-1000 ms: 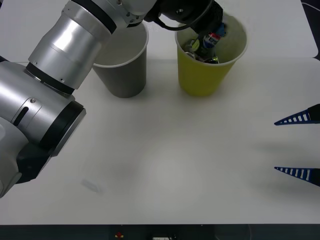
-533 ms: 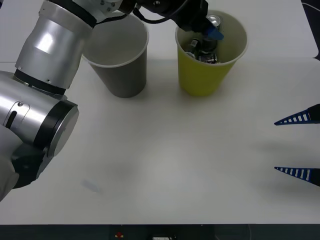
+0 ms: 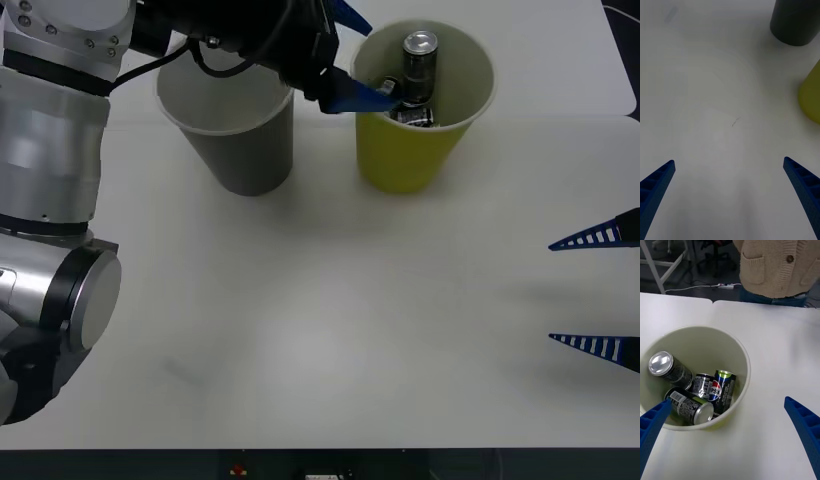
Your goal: Put the can into the green bin and the plastic bottle into the gray bin
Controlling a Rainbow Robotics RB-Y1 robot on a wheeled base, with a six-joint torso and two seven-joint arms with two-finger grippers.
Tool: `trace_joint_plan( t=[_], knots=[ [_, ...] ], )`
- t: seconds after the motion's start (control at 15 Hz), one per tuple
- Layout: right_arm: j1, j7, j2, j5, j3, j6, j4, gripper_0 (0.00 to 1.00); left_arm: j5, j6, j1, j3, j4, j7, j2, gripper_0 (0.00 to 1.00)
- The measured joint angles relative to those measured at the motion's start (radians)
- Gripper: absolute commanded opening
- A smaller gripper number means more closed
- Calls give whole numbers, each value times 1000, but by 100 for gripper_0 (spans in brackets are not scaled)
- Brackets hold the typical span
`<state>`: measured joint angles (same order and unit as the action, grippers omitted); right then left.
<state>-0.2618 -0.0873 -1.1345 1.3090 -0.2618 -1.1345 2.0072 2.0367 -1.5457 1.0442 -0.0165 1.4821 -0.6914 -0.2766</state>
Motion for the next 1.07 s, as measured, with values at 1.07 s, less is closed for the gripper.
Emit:
trace_joint_plan(
  t=[1.07],
  knots=[
    [0, 0, 0, 0, 0, 0, 0, 100, -366, 28, -695, -110, 561, 255, -339, 100]
  ],
)
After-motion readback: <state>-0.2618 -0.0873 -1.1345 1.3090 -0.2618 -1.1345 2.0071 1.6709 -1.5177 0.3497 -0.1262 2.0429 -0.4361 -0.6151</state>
